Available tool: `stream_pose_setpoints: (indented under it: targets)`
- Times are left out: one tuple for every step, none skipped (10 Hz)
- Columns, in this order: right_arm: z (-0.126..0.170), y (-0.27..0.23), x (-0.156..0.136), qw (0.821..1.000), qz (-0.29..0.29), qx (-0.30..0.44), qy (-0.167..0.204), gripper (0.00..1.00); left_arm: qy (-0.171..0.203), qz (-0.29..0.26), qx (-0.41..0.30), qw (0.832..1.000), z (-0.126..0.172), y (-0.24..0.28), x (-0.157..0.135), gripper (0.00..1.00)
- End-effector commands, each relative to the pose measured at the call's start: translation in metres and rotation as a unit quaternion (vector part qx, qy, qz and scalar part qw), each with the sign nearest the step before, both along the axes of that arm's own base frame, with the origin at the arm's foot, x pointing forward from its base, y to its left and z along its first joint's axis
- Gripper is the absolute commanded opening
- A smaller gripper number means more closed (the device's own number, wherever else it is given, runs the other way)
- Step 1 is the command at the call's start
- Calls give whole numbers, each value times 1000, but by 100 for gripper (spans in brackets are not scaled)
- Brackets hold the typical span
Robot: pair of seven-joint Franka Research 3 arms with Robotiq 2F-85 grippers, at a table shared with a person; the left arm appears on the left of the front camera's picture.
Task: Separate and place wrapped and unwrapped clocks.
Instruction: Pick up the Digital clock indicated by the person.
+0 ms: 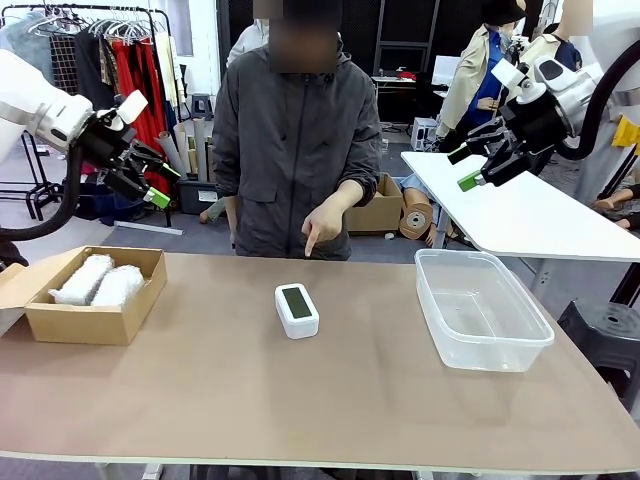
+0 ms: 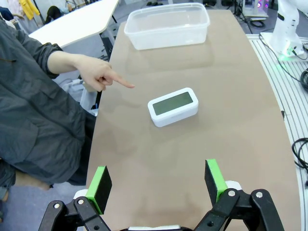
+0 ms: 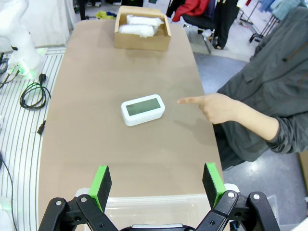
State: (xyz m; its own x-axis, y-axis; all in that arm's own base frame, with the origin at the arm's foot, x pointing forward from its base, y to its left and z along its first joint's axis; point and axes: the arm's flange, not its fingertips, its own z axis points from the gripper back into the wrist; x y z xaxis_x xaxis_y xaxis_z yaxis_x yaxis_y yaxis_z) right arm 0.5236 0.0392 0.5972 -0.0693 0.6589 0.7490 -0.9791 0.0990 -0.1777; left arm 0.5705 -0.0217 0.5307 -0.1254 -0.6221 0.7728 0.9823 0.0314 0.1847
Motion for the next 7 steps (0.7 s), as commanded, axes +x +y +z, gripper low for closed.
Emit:
stream_pose_setpoints:
  targets:
    - [1, -1, -1, 1000, 0, -5, -3, 100, 0, 5, 3, 1000, 1, 1, 0, 100]
    - [1, -1, -1, 1000, 0, -5, -3, 100, 0, 5, 3, 1000, 1, 1, 0, 100]
    - [1, -1, -1, 1000, 0, -5, -3, 100, 0, 5, 3, 1000, 1, 1, 0, 100]
    - [0, 0, 0, 1000, 0, 0, 0, 100, 0, 5, 3, 1000, 1, 1, 0, 100]
    - [4, 20, -5, 999, -8, -28, 14, 100, 0, 5, 3, 1000, 1, 1, 0, 100]
    - [12, 48, -14, 997, -21, -64, 25, 100, 0, 5, 3, 1000, 1, 1, 0, 100]
    - [16, 69, -17, 992, -47, -110, 25, 100, 0, 5, 3, 1000, 1, 1, 0, 100]
